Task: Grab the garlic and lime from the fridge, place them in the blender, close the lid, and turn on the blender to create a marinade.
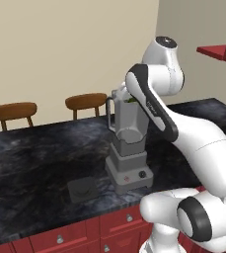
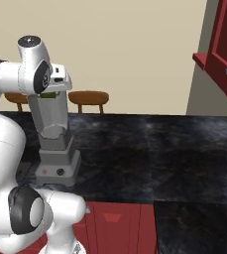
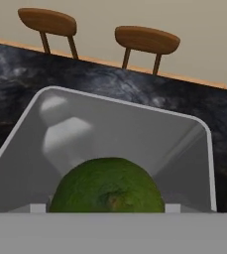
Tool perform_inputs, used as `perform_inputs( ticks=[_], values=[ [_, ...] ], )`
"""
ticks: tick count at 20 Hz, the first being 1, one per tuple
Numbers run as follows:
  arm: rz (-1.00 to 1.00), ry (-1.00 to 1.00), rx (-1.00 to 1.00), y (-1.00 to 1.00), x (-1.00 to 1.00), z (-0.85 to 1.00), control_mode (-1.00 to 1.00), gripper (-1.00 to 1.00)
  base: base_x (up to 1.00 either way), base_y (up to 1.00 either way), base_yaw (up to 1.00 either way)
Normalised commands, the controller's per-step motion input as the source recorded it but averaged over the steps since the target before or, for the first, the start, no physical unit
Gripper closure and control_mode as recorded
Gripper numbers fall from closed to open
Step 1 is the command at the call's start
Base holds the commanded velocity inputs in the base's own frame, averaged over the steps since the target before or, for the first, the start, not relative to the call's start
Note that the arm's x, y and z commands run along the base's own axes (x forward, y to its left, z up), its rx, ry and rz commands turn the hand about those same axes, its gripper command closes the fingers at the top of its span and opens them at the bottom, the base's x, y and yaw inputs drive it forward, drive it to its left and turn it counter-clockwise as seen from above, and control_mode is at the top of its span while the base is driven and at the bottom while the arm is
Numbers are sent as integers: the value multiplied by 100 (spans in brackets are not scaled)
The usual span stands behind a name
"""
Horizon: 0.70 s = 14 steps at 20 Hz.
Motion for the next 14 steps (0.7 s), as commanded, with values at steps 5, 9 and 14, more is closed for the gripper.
perform_inputs(
  ticks=[5, 9, 14],
  values=[
    [-1, 0, 0, 1, 0, 17, -100, -100, 0, 0, 0],
    [-2, -3, 0, 3, -10, 41, -100, -100, 0, 0, 0],
    [0, -6, 0, 0, -60, 33, -100, -100, 0, 0, 0]
  ],
)
